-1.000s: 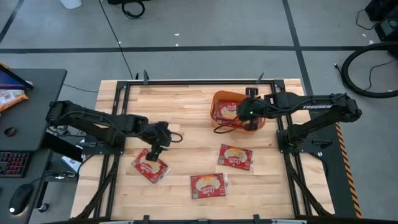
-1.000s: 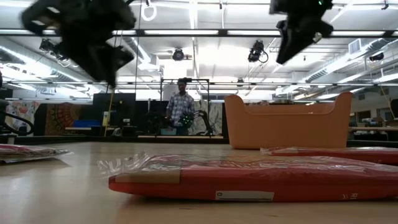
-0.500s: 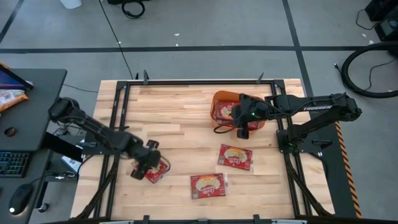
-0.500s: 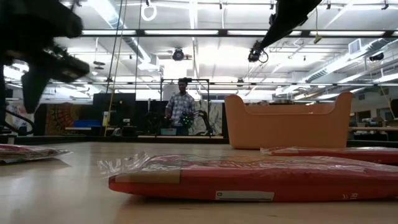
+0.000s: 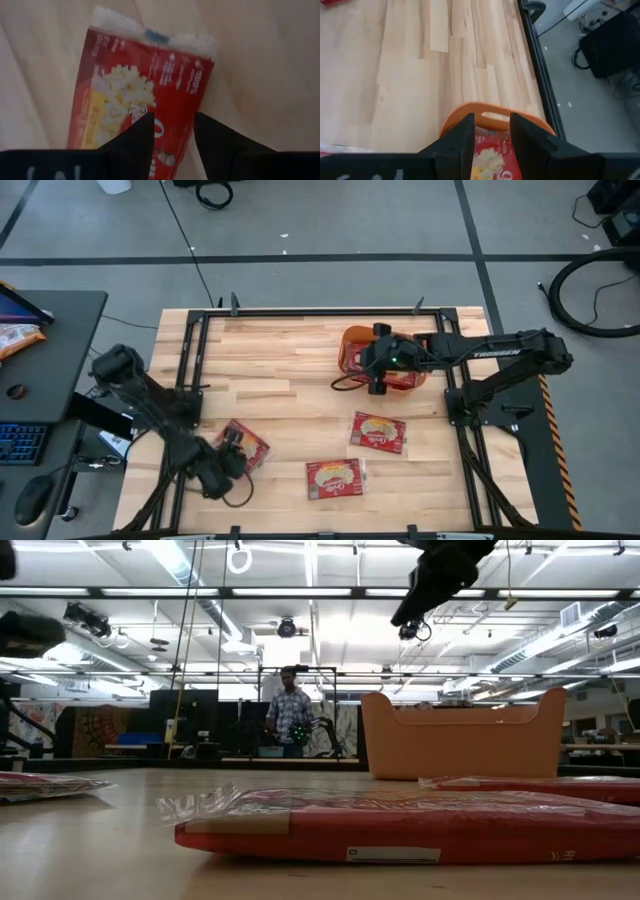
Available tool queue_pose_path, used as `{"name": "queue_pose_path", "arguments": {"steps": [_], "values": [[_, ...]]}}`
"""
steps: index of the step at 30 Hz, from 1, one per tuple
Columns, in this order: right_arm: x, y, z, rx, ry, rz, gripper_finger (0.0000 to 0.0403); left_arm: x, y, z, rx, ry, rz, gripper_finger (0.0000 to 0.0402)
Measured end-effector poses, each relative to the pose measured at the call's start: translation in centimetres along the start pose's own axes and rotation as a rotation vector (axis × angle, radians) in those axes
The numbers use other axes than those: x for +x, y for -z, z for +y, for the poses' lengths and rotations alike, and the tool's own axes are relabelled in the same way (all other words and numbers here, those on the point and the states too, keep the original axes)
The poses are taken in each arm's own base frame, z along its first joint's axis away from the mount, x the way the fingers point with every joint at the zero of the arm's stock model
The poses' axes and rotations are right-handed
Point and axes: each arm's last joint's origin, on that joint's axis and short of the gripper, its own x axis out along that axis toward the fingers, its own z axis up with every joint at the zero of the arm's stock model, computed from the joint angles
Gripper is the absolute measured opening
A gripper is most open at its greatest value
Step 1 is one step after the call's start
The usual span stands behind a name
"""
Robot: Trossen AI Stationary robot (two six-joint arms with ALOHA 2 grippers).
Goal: Sort popcorn bags into baskets
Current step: Put the popcorn bag into the orange bin
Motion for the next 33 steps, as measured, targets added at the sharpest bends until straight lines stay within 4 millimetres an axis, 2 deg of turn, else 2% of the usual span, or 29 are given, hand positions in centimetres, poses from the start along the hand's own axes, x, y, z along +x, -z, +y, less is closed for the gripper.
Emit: {"name": "queue_pose_path", "arguments": {"steps": [6, 11, 16, 21, 27, 33], "values": [[1.9, -0.2, -0.4, -0.055, 0.025, 0.005, 0.0128, 0.5, -0.7, -2.4, 0.114, -0.120, 0.168, 0.0142], [3.1, -0.2, -0.6, -0.054, 0.029, 0.014, 0.0128, 1.9, 0.3, -3.8, 0.100, -0.210, 0.248, 0.0141], [3.4, -0.2, -0.8, -0.050, 0.009, 0.009, 0.0128, 2.8, 1.1, -4.4, 0.100, -0.277, 0.293, 0.0140], [3.4, -0.2, -0.8, -0.051, 0.008, 0.008, 0.0128, 3.0, 1.4, -4.3, 0.113, -0.312, 0.314, 0.0103], [3.5, -0.3, -0.4, -0.047, -0.089, -0.021, 0.0128, 2.8, 1.5, -3.6, 0.019, -0.375, 0.320, 0.0012], [3.8, -0.7, 0.3, -0.066, -0.170, -0.059, 0.0128, 0.6, 0.5, -1.7, -0.085, -0.381, 0.228, 0.0008]]}}
